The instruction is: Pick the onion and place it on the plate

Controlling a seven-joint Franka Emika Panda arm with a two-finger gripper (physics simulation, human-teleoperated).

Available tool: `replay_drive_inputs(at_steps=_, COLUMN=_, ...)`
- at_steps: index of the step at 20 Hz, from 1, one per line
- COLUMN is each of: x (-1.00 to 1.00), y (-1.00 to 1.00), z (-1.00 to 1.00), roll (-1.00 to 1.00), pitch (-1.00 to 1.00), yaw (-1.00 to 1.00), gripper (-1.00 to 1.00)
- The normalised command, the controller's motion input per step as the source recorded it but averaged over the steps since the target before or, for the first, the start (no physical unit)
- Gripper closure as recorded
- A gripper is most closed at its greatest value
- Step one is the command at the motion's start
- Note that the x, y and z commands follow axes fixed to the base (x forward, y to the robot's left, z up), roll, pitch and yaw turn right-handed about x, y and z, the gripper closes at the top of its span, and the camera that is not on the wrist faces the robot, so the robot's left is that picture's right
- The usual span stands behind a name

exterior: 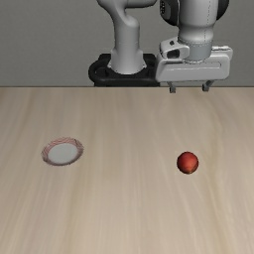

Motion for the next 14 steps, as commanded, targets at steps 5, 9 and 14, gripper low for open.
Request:
replay_drive_inputs(at_steps=5, x=1.00, y=0.00, z=0.00, roll=0.00, pitch=0.00, yaw=0.00, gripper=-1.00)
replay_drive_inputs(at_steps=9, x=-0.25, y=0.00, z=-0.75, roll=0.00, pitch=0.00, yaw=0.00, gripper=-1.00)
replay_drive_inputs(at_steps=14, x=0.00, y=0.00, z=-1.00, roll=0.00, pitch=0.00, yaw=0.00, gripper=-1.00)
